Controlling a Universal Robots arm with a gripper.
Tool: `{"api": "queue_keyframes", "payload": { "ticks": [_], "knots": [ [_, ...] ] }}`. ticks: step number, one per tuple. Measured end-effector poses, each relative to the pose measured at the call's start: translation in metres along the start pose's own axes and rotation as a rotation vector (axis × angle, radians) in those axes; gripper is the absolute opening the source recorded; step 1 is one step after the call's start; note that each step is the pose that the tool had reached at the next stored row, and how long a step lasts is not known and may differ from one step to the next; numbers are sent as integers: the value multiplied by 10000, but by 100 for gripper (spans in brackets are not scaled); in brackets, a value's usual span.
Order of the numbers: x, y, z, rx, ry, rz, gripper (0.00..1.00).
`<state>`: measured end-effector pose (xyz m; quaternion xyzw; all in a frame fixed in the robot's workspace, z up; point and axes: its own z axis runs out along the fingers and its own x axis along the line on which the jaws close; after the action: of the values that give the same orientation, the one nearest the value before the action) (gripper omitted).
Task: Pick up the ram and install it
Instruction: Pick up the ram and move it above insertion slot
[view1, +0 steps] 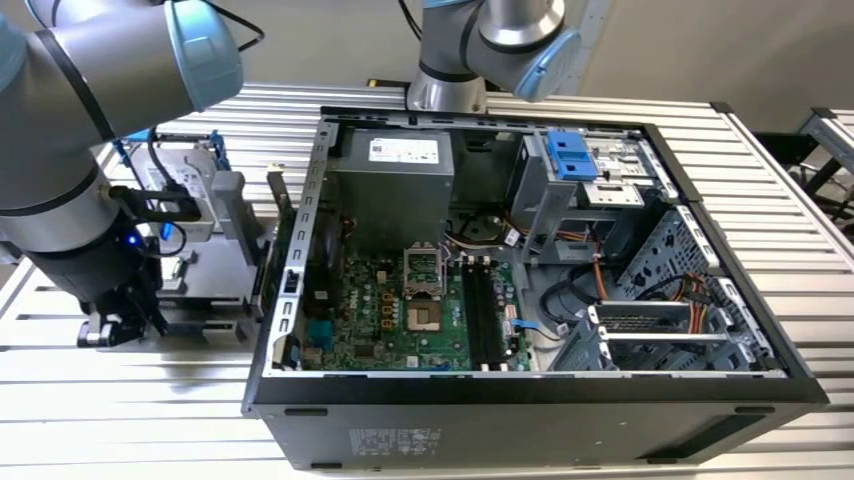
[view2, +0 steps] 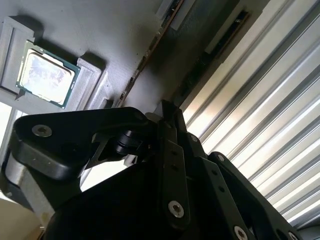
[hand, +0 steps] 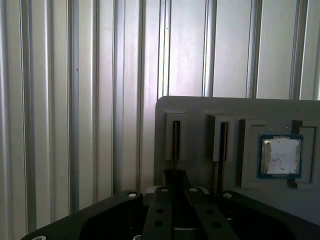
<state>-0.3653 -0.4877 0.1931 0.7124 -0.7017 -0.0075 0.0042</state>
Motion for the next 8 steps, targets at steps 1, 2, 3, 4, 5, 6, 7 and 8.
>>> {"api": "queue_keyframes", "payload": {
  "ticks": [1,2,3,4,5,6,7,8],
  "knots": [
    [0,0,0,0,-1,1,0],
    [0,0,0,2,-2,0,0],
    [0,1,-4,1,-1,0,0],
    [0,1,-10,1,0,0,0],
    [0,1,-20,-1,0,1,0],
    [0,1,-28,0,0,0,0],
    [0,1,-38,0,0,0,0],
    [0,1,-47,1,-1,0,0]
  ]
}}
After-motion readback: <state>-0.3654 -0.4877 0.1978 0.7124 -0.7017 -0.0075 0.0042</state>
